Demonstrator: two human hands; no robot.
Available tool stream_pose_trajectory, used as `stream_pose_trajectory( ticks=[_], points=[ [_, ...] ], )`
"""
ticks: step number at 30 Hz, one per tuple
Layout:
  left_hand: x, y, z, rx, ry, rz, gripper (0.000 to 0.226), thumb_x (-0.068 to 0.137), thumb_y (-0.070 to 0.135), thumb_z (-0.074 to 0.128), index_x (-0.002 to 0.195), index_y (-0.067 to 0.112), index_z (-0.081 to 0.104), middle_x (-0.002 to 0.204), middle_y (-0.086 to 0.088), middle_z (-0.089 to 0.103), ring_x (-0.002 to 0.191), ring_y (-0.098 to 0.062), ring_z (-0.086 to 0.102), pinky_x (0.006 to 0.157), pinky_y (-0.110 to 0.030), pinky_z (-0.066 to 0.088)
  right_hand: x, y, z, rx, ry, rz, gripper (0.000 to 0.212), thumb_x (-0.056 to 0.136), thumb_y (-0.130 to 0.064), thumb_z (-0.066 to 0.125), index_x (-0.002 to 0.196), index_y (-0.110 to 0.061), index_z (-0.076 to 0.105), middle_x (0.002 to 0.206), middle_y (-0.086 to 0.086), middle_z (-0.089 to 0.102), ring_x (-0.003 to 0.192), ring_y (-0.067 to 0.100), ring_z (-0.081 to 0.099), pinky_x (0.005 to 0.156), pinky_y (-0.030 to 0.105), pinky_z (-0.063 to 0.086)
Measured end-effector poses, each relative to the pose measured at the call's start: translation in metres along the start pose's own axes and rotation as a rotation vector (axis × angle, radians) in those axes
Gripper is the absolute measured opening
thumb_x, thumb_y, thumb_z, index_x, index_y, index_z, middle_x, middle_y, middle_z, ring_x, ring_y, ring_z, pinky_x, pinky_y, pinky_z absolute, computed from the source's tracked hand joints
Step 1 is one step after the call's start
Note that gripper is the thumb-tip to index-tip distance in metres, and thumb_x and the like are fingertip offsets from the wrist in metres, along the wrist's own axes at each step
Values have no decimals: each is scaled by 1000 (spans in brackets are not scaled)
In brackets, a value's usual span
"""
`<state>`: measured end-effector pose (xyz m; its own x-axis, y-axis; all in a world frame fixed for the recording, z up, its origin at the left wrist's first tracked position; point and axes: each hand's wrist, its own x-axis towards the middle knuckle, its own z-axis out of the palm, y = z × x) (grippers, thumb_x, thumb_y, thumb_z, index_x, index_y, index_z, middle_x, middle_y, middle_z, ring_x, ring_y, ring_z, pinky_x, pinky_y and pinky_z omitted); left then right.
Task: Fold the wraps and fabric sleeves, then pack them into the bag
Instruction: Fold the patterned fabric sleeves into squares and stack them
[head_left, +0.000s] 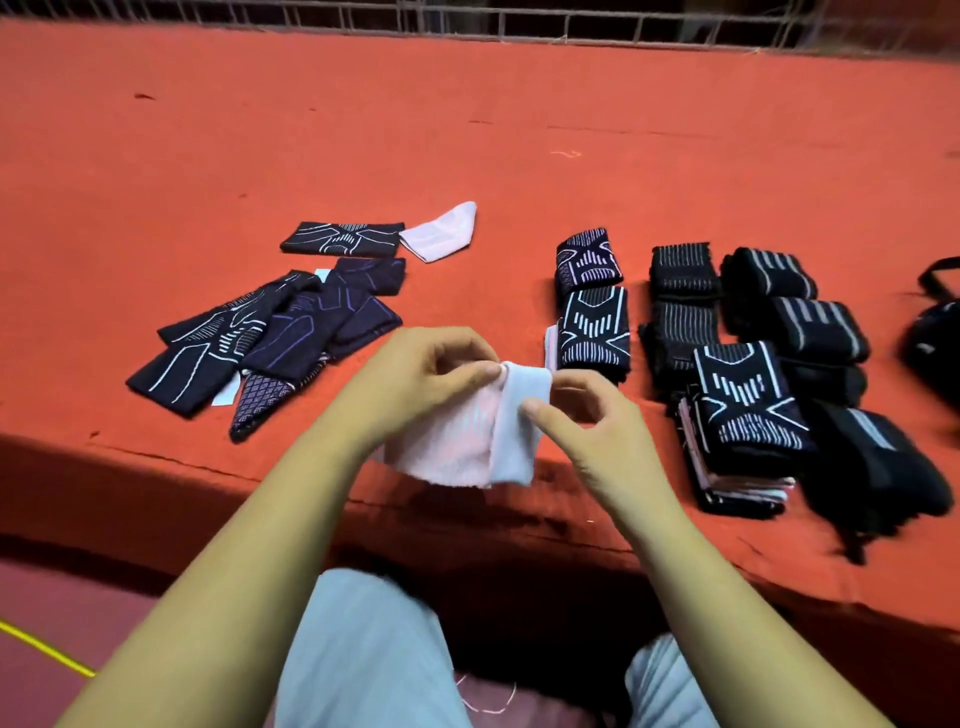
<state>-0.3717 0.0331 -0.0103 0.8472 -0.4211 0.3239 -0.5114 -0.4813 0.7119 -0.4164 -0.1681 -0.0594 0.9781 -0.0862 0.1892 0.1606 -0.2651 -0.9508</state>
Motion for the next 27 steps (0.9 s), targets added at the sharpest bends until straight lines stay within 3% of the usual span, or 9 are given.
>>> stream_pose_trajectory(
  ticks=[3, 6, 12, 14, 16, 18, 22, 25, 27],
  points=[
    [6, 10, 2, 90, -127, 26, 6, 93, 21, 69, 91, 20, 75, 84, 9, 74, 81, -6, 66, 76, -28, 50, -2, -12, -2, -131, 41, -115, 33, 80, -32, 80, 109, -24, 65, 103, -9, 69, 97, 3, 63, 84, 18, 48],
    [7, 11, 8, 143, -175, 42, 8, 94, 22, 68, 95, 21, 75, 87, 9, 75, 85, -5, 66, 80, -29, 49, -3, -13, -1, -264, 40, -211, 15, 84, -30, 75, 97, -33, 70, 96, -12, 67, 93, 2, 61, 82, 23, 48],
    [1, -2, 17, 195, -167, 91, 5, 92, 19, 68, 93, 18, 74, 86, 12, 73, 83, -1, 65, 74, -17, 46, -4, -7, -5, -206, 54, -118, 18, 86, -11, 66, 80, -23, 78, 81, -15, 74, 83, -2, 66, 75, 15, 46],
    [-5, -10, 17, 183, -106, 83, 6, 91, 21, 67, 90, 18, 72, 83, 12, 72, 80, 0, 64, 71, -16, 45, -2, 1, -6, -171, 120, -36, 19, 84, -9, 63, 76, -18, 78, 78, -11, 75, 78, 3, 68, 76, 26, 52],
    [-11, -20, 13, 117, -15, 17, 9, 89, 24, 64, 87, 19, 71, 79, 12, 70, 75, 2, 61, 69, -19, 45, 0, 14, -11, -114, 194, 31, 16, 80, -16, 60, 71, -16, 73, 69, -7, 72, 70, 18, 69, 73, 42, 57],
    [-18, -32, 9, 85, 55, -31, 10, 87, 24, 61, 85, 20, 70, 79, 14, 69, 73, 6, 57, 69, -18, 44, 0, 21, -13, -2, 234, 112, 20, 87, -16, 60, 69, -15, 67, 65, -5, 67, 60, 17, 68, 67, 49, 60],
    [-25, -45, 12, 27, 155, -116, 9, 86, 23, 61, 82, 22, 69, 80, 13, 69, 73, 8, 55, 70, -17, 43, -2, 16, 0, 451, 215, 365, 26, 100, -5, 50, 78, -3, 62, 79, 13, 68, 62, 18, 69, 55, 28, 58],
    [-22, -39, 20, -9, 174, -138, 10, 90, 18, 64, 82, 21, 68, 82, 12, 69, 74, 8, 56, 72, -16, 43, -1, 8, 4, 669, 167, 430, 23, 101, -12, 51, 85, -4, 66, 83, 11, 74, 73, 24, 70, 63, 32, 58],
    [-18, -34, 21, -25, 188, -149, 13, 93, 14, 65, 83, 21, 69, 80, 13, 69, 74, 6, 56, 71, -17, 44, -3, 10, 6, 638, 81, 408, 24, 98, -22, 57, 91, -2, 68, 90, 13, 75, 78, 25, 70, 67, 36, 56]
  ],
)
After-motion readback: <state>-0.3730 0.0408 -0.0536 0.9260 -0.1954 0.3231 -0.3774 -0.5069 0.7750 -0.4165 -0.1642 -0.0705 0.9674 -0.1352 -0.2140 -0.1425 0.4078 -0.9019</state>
